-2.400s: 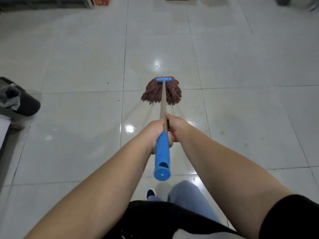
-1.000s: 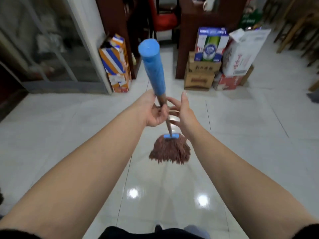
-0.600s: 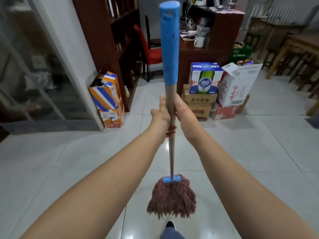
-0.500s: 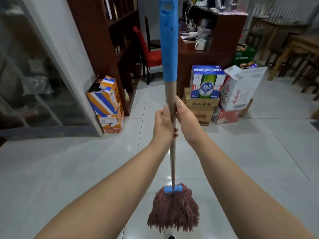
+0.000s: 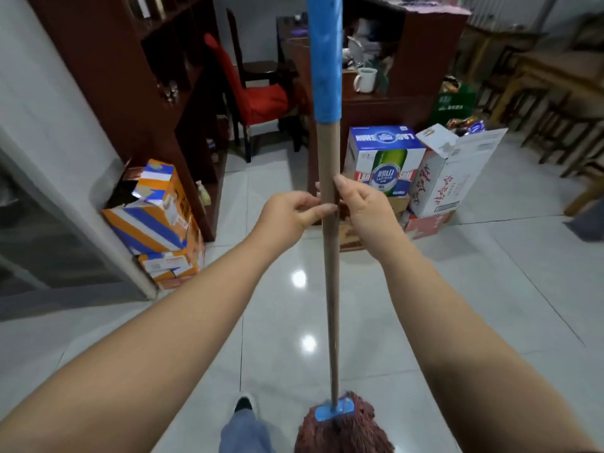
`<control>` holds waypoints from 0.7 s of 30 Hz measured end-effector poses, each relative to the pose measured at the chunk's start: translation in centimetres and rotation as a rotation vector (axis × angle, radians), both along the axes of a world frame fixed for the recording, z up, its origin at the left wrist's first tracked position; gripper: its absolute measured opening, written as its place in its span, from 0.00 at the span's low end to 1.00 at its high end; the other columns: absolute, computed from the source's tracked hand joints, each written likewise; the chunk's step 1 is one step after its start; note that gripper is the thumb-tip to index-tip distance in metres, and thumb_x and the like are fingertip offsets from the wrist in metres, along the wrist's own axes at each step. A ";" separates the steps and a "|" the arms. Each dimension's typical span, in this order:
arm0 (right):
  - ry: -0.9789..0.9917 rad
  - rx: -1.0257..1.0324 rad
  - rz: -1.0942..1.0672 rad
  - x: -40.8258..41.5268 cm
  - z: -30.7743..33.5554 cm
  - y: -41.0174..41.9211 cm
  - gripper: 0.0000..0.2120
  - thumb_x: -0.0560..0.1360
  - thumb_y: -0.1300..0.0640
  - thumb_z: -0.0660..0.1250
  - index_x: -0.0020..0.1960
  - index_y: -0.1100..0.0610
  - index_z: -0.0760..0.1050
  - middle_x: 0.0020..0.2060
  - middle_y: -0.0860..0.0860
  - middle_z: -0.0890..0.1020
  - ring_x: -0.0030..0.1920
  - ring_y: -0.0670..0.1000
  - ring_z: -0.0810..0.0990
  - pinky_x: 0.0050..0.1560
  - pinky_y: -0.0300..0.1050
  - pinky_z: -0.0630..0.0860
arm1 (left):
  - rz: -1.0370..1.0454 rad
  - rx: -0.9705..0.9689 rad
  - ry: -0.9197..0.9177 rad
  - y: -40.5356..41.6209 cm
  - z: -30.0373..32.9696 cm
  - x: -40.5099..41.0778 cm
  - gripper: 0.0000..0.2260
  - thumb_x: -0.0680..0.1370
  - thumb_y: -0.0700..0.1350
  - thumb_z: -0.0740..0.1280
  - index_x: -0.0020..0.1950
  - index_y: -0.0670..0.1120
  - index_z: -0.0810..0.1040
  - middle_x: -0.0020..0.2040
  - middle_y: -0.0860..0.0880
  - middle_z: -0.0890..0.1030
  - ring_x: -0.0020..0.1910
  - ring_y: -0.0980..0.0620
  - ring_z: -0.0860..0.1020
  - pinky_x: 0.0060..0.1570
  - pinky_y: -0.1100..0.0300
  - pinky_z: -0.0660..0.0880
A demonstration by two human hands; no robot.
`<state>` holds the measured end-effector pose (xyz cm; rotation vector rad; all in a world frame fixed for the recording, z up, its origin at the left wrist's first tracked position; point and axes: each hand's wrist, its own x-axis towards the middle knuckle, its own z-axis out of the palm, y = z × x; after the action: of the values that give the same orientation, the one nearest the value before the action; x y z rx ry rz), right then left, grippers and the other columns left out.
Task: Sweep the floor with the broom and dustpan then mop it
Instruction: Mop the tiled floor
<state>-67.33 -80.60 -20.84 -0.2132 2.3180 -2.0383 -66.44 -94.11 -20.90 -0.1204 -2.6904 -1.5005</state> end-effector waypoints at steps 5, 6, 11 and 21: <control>-0.141 -0.108 -0.074 -7.0 -1.9 -5.1 0.19 0.77 0.46 0.60 0.35 0.49 0.85 0.38 0.50 0.86 0.43 0.50 0.84 0.53 0.49 0.77 | -0.200 0.083 -0.106 -5.9 -1.2 -8.9 0.11 0.77 0.46 0.66 0.52 0.39 0.82 0.41 0.51 0.80 0.36 0.67 0.75 0.34 0.79 0.69; -0.159 -0.124 -0.116 -8.2 -2.6 -6.4 0.18 0.76 0.44 0.62 0.34 0.48 0.85 0.39 0.53 0.86 0.45 0.54 0.83 0.53 0.52 0.75 | -0.219 0.067 -0.129 -7.0 -1.4 -10.5 0.12 0.77 0.46 0.66 0.50 0.38 0.82 0.40 0.51 0.80 0.35 0.67 0.75 0.34 0.79 0.69; -0.328 -0.058 -0.230 -12.4 -6.9 -10.8 0.17 0.78 0.44 0.58 0.39 0.50 0.79 0.45 0.53 0.83 0.49 0.52 0.79 0.50 0.44 0.73 | -0.229 -0.028 -0.233 -11.5 -3.0 -17.4 0.11 0.76 0.53 0.66 0.42 0.46 0.81 0.40 0.51 0.81 0.46 0.54 0.79 0.50 0.61 0.74; -0.499 -0.009 -0.398 -20.6 -15.6 -10.7 0.18 0.79 0.43 0.55 0.42 0.51 0.77 0.39 0.48 0.79 0.46 0.49 0.76 0.52 0.43 0.68 | -0.467 -0.178 -0.285 -11.3 -5.5 -31.1 0.16 0.78 0.56 0.61 0.36 0.49 0.79 0.36 0.54 0.81 0.40 0.55 0.79 0.50 0.60 0.73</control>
<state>-87.95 -91.28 -36.43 0.7266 2.1446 -1.9479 -97.52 -105.37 -26.37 -0.6299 -3.1876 -1.4658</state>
